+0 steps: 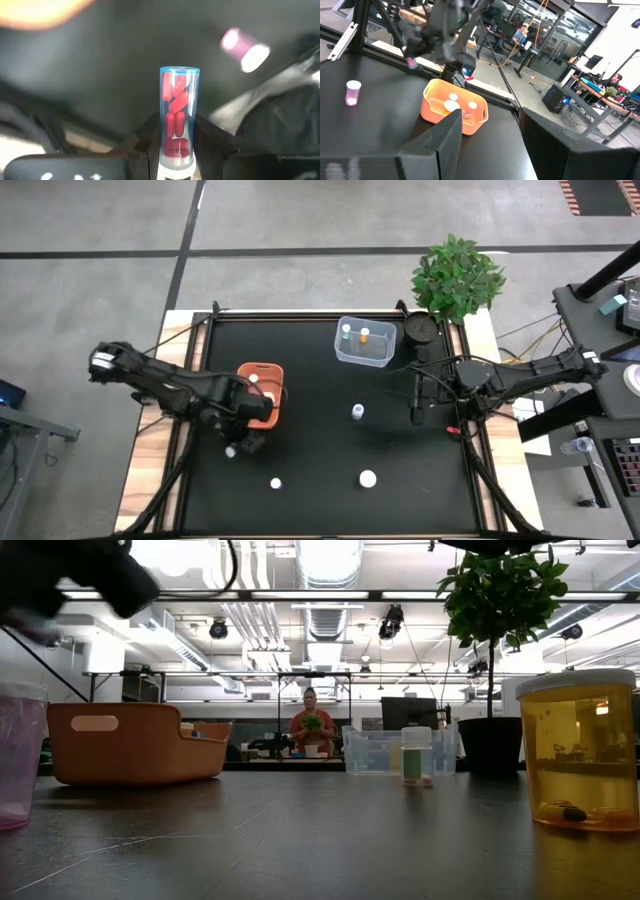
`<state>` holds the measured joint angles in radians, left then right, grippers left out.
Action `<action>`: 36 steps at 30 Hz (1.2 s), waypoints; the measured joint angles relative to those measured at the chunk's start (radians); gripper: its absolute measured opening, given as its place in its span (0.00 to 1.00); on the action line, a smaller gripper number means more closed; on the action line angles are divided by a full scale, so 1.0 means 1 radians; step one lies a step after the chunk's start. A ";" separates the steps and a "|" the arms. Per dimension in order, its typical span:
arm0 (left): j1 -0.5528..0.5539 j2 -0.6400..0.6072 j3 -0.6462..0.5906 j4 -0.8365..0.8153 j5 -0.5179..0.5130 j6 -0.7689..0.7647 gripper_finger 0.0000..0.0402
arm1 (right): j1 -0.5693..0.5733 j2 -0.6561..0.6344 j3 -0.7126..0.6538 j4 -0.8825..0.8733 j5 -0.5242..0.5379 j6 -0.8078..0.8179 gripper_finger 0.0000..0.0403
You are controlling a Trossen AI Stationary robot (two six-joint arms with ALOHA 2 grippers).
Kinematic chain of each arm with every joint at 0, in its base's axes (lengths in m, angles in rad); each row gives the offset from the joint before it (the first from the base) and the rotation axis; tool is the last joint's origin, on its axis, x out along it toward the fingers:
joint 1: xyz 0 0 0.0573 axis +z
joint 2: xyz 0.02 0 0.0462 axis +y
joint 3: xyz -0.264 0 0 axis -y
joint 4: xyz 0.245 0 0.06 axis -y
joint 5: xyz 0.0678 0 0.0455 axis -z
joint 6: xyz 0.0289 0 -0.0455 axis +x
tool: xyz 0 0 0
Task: Pick and place medicine bottles into bin by pill shape (circle, oval)
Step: Put the blue capsule pill bottle into the orange bin
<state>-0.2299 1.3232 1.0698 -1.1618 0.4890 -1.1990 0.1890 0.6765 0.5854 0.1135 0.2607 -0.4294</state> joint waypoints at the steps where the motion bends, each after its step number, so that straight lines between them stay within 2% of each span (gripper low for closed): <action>1: -0.008 0.021 -0.004 -0.011 0.046 0.000 0.19 | 0.000 0.000 0.000 0.000 0.000 0.001 0.47; 7: -0.052 0.159 -0.043 -0.052 0.307 0.054 0.19 | 0.000 0.000 0.000 -0.001 0.000 0.002 0.47; 13: -0.086 0.298 -0.049 -0.053 0.463 0.194 0.19 | 0.000 0.000 0.000 -0.003 0.000 0.002 0.47; 26: -0.091 0.475 -0.049 -0.051 0.496 0.397 0.19 | 0.000 0.000 0.000 -0.004 0.000 0.000 0.47; 32: -0.092 0.525 -0.049 -0.052 0.469 0.447 0.19 | 0.000 0.000 0.000 -0.004 0.000 0.000 0.47; 36: -0.092 0.532 -0.049 -0.050 0.403 0.449 0.19 | 0.000 0.000 0.000 -0.004 0.000 -0.001 0.47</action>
<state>-0.3218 1.8549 1.0210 -1.2121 0.8921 -0.7498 0.1890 0.6769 0.5854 0.1093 0.2611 -0.4301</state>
